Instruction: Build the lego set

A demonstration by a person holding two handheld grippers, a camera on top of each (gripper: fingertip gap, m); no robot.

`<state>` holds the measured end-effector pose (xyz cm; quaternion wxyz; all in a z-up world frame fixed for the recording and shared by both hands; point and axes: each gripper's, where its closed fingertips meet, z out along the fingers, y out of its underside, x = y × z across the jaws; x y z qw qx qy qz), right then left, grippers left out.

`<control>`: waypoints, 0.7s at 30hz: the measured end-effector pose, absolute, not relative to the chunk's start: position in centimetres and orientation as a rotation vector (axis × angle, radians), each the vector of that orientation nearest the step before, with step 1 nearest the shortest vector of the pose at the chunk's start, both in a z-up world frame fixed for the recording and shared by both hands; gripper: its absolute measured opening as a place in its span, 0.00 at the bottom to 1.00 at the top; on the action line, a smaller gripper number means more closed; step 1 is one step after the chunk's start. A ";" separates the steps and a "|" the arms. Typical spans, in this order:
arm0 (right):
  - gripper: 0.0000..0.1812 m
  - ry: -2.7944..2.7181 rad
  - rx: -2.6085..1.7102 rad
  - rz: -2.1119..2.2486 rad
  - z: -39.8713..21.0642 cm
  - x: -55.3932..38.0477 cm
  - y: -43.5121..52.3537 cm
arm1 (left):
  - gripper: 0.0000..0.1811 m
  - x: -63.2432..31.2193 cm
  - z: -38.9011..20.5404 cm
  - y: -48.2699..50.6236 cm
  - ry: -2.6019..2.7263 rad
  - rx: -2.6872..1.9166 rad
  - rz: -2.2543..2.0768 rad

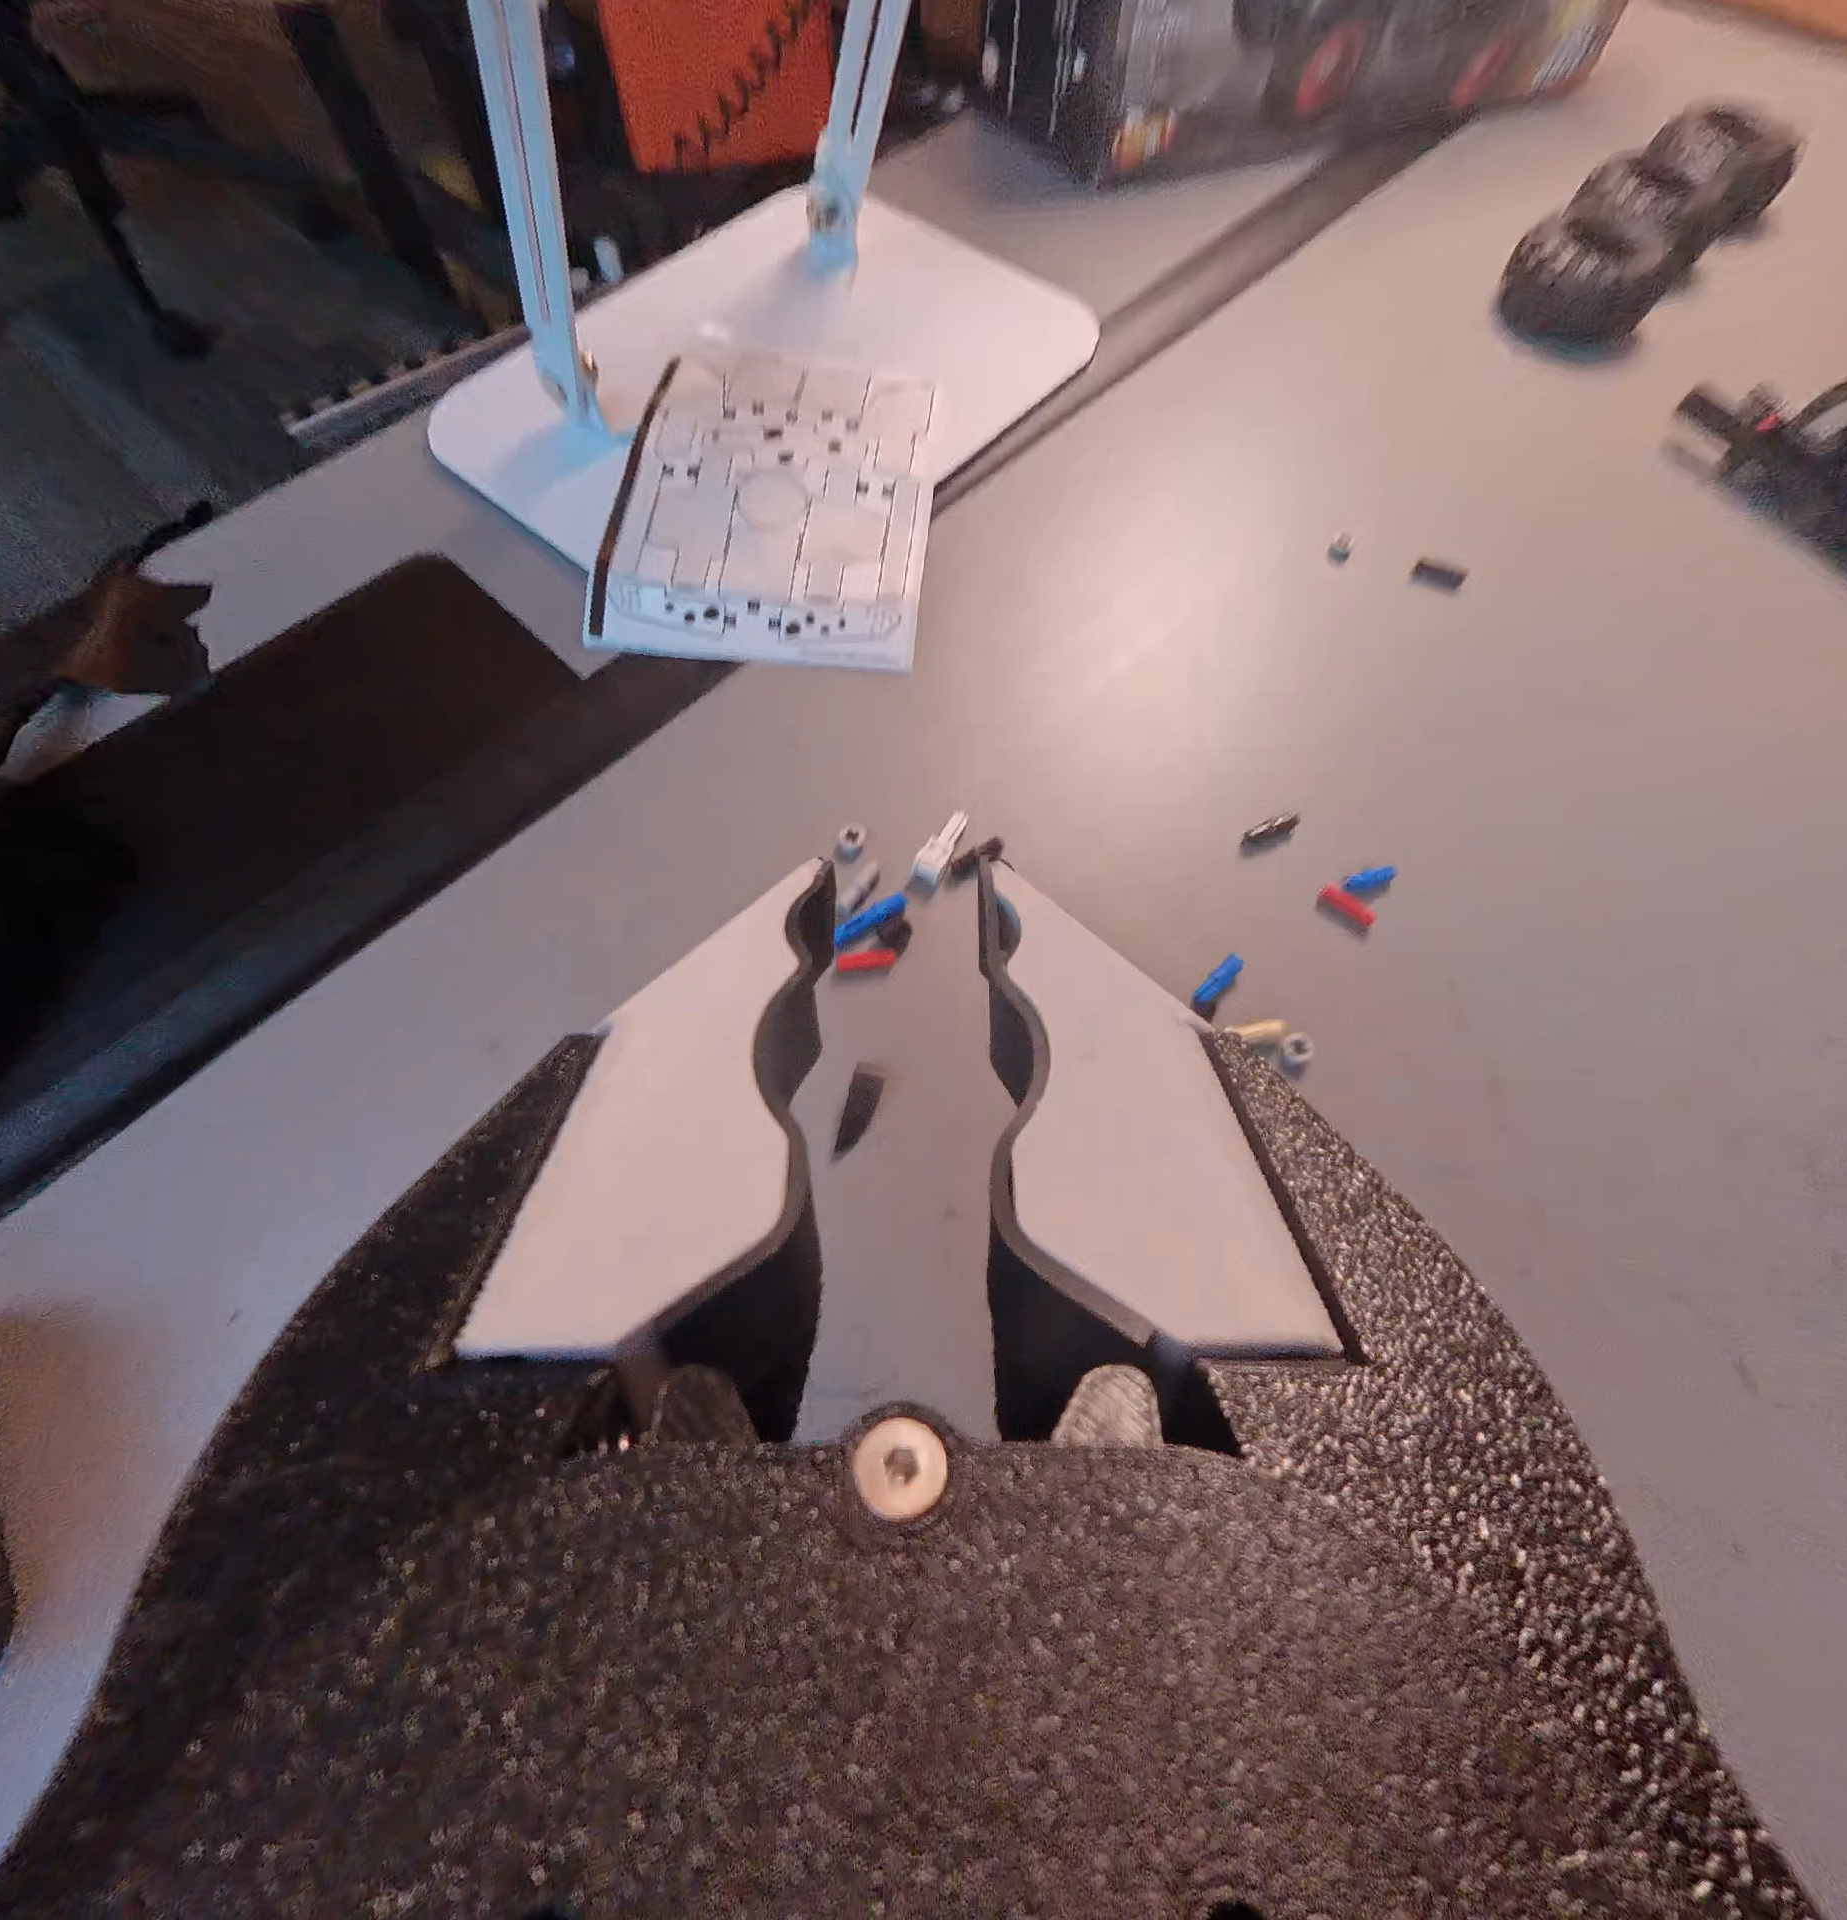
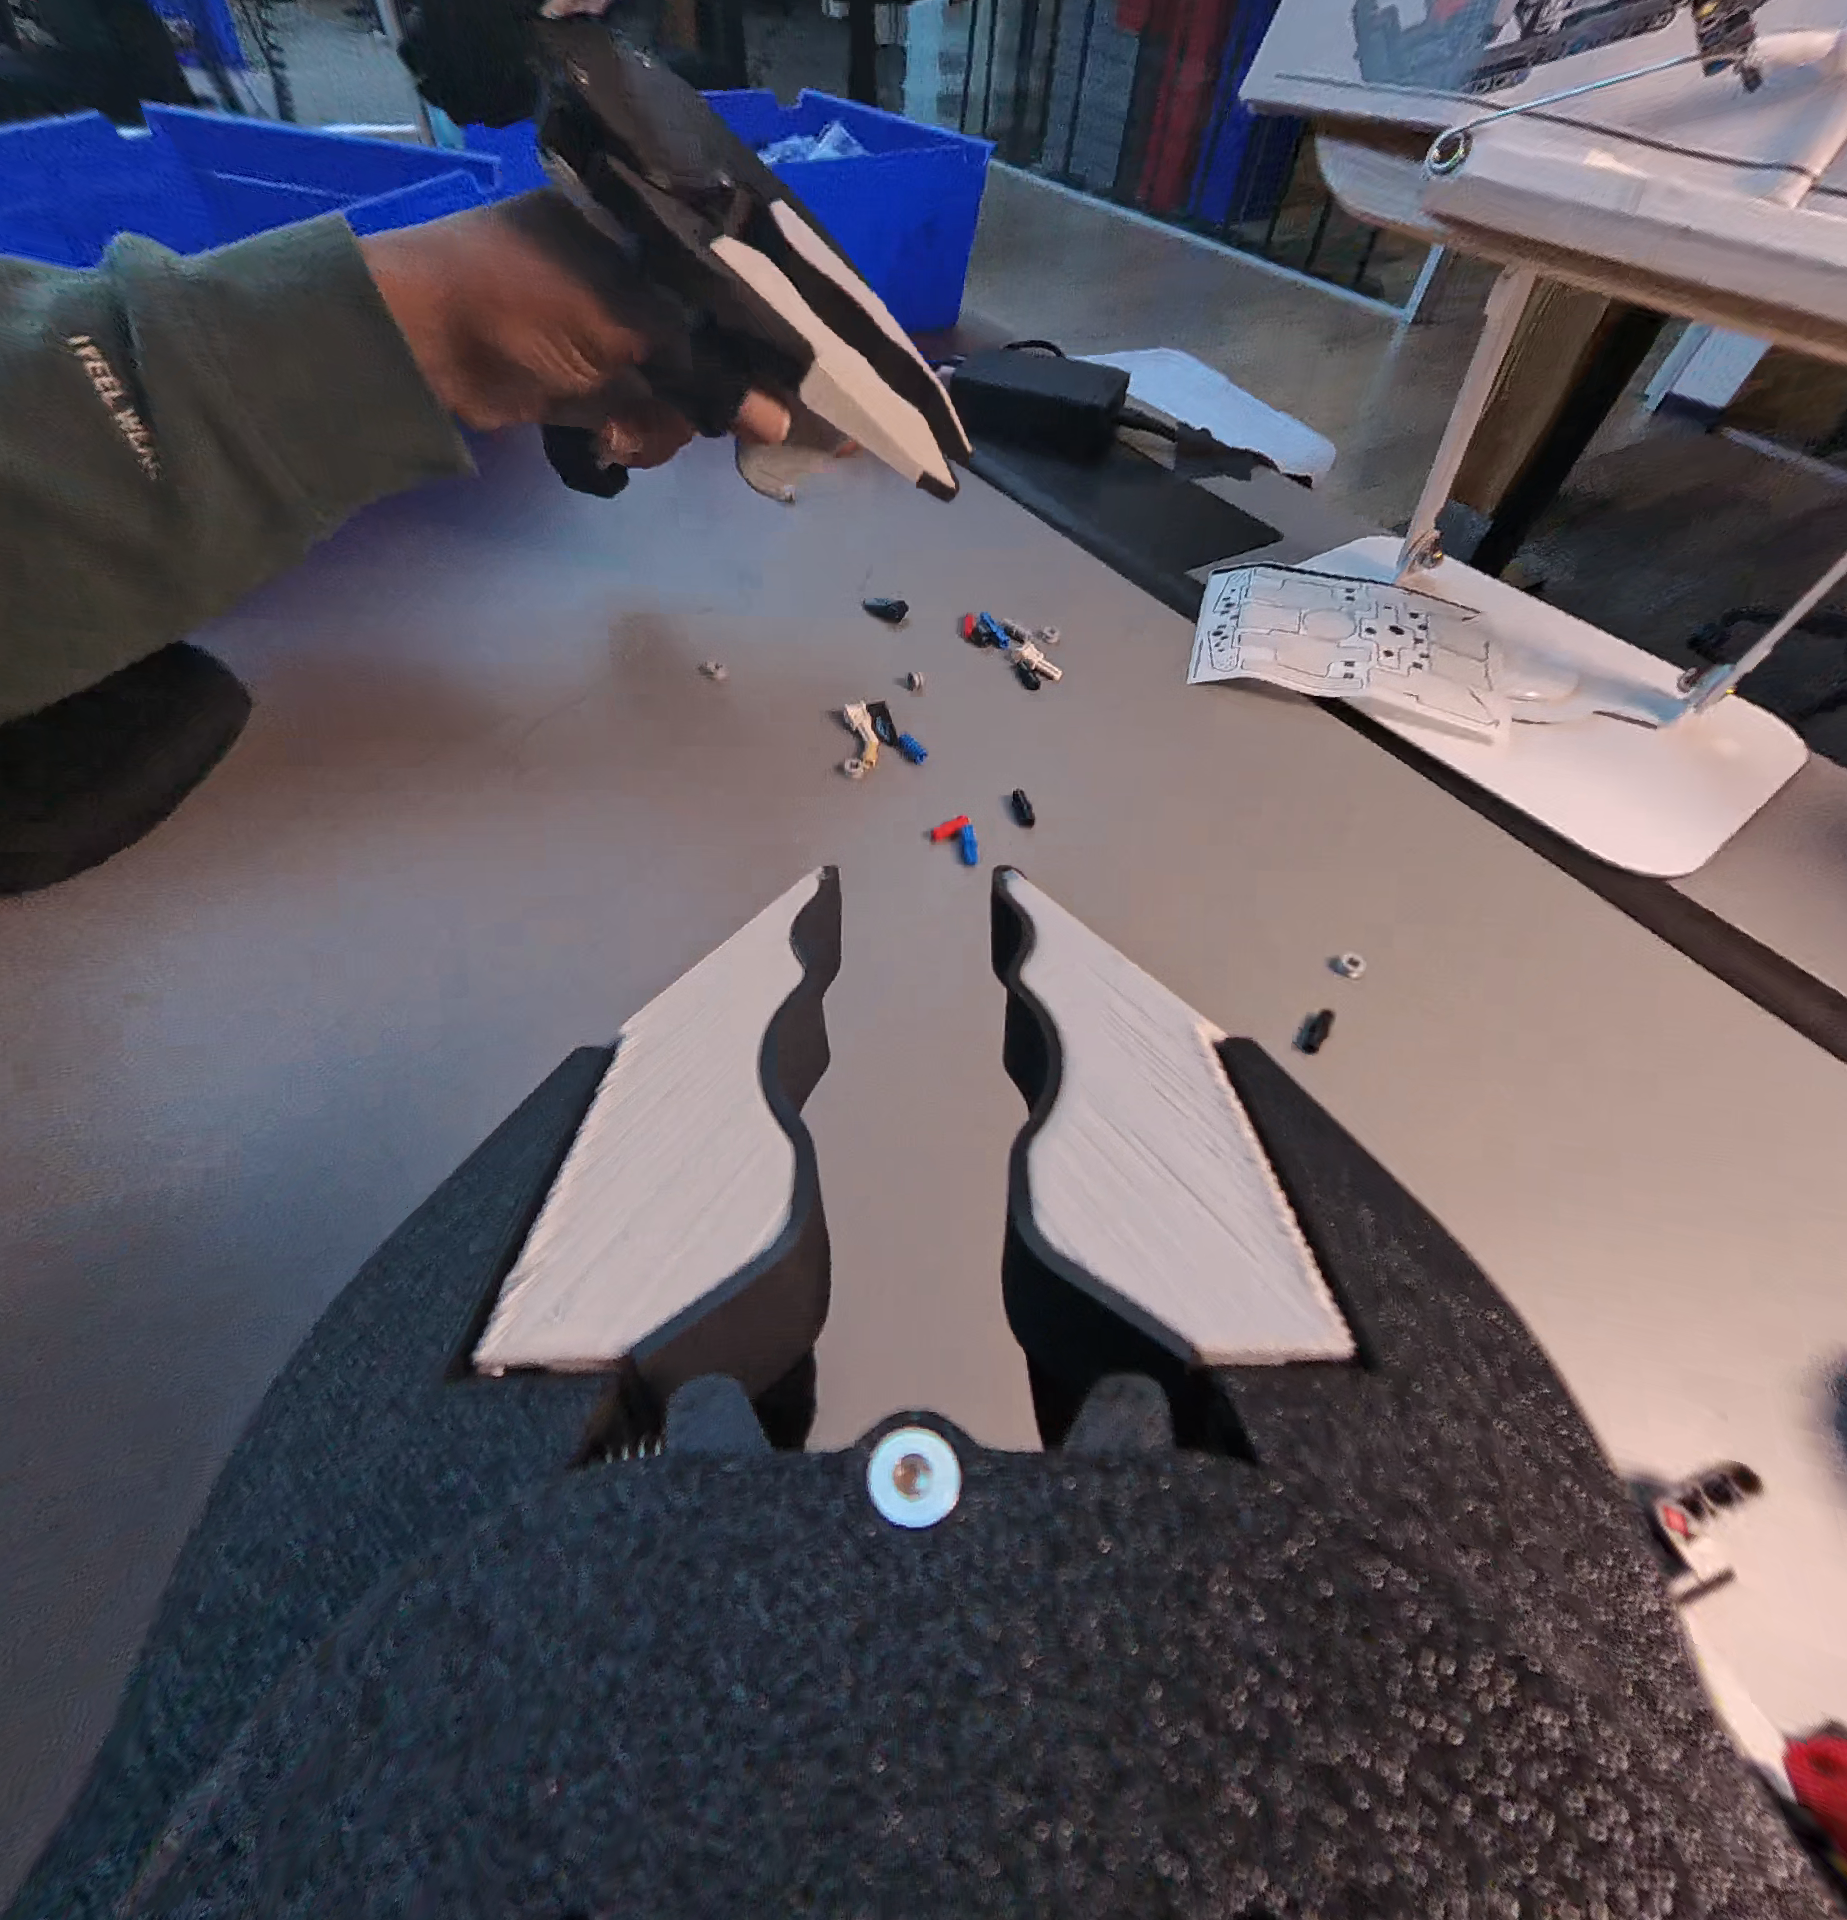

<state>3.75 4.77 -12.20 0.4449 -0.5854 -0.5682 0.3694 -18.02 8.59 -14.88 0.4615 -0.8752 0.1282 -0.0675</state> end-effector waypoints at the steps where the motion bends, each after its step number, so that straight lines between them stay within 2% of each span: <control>1: 0.15 -1.403 -1.428 0.893 -12.5 4.5 4.7 | 0.14 -18.6 -16.3 8.7 0.328 -2.198 -0.100; 3: 0.11 -1.374 -1.398 0.869 -12.7 5.4 4.9 | 0.12 -19.0 -18.2 9.1 0.319 -2.242 -0.088; 6: 0.10 -1.351 -1.433 0.939 -12.8 5.5 4.8 | 0.12 -18.1 -19.4 9.2 0.304 -2.285 -0.200; 12: 0.08 -1.408 -1.397 0.864 -13.8 5.9 5.0 | 0.11 -10.0 -19.6 7.0 0.735 -2.208 -0.382; 21: 0.08 -1.447 -1.393 0.837 -14.5 6.1 5.0 | 0.09 -9.3 -21.4 6.7 0.868 -2.306 -0.252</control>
